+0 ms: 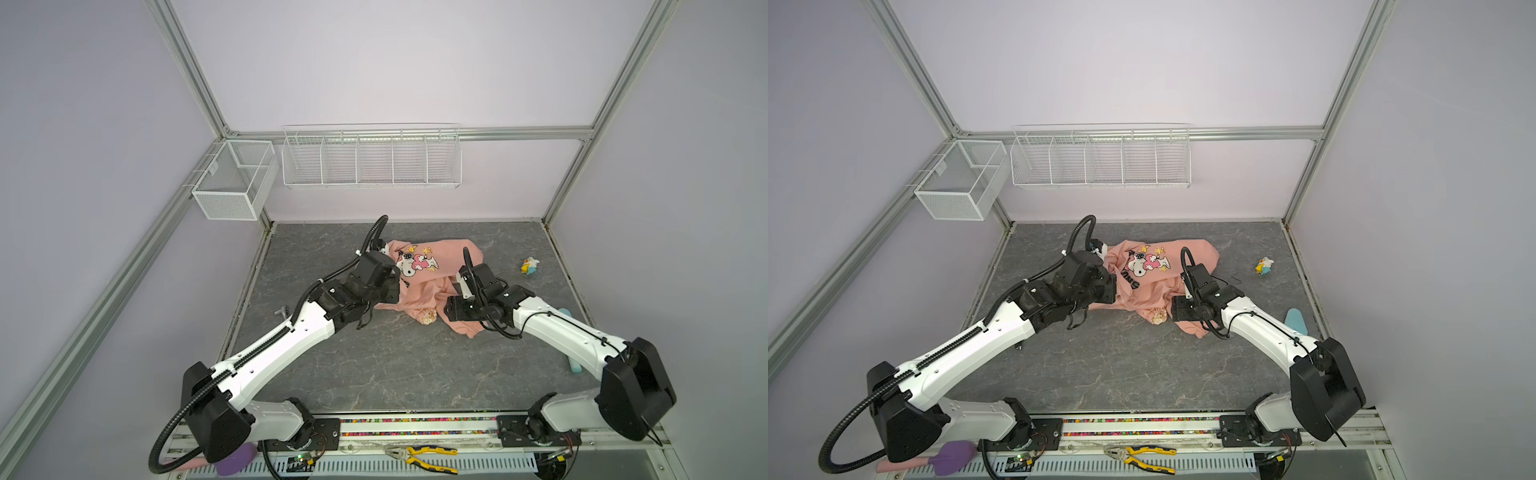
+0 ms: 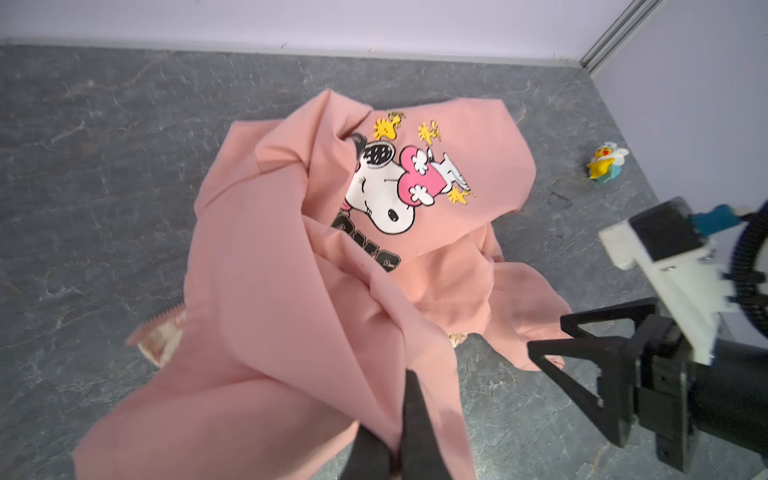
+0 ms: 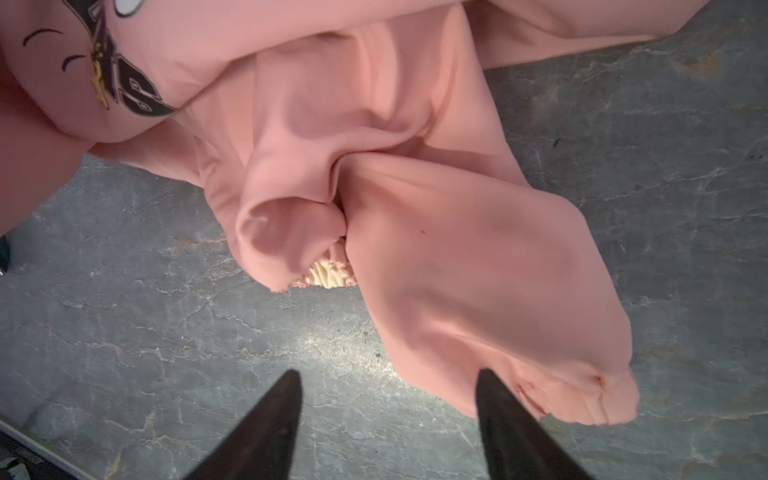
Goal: Zip up the jacket
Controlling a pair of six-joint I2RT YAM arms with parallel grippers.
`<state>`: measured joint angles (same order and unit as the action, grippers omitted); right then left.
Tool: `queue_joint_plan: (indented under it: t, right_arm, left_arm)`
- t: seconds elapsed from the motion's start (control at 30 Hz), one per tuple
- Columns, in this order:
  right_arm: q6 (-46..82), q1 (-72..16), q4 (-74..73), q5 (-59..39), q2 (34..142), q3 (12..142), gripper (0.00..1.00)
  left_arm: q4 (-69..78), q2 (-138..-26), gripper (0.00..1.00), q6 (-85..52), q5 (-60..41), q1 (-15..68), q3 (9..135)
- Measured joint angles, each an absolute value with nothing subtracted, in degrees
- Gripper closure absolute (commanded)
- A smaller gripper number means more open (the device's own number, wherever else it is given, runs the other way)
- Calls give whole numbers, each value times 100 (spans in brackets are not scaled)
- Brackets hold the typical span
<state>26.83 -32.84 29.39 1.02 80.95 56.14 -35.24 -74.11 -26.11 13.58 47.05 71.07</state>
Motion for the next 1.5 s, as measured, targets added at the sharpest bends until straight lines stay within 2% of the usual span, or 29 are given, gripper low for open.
queue_joint_plan:
  t: [0.27,0.43,0.53,0.6,0.7,0.8,0.9,1.3,1.5]
  right_arm:
    - [2687,-3284,3013,141,8460,5994,15]
    - [2788,-3284,2998,23,8729,6117,19]
    - [2888,-3284,2963,12,9004,6294,35]
    - [2910,-3284,2950,12,9196,6427,52]
    - [2991,-3284,2963,19,9351,6571,72]
    - [3013,-3284,3020,73,9354,6709,84]
    - [2998,-3284,3094,126,9242,6829,93]
    - [2558,-3280,3900,331,7688,7708,93]
    - [2202,-3273,4176,-139,7161,7909,91]
  left_arm:
    - [-3568,-6941,100,-2346,1437,4705,7684]
    - [-3520,-6722,100,-2331,1367,4705,7832]
    - [-3494,-6606,100,-2344,1341,4705,7832]
    - [-3465,-6504,100,-2351,1345,4705,7832]
    - [-3415,-6298,100,-2353,1374,4705,7815]
    - [-3336,-6012,100,-2364,1500,4703,7693]
    - [-3275,-5723,100,-2392,1675,4672,7491]
    - [-3159,-5518,100,-2351,2139,4576,7402]
    - [-3083,-5516,100,-2272,2333,4574,7583]
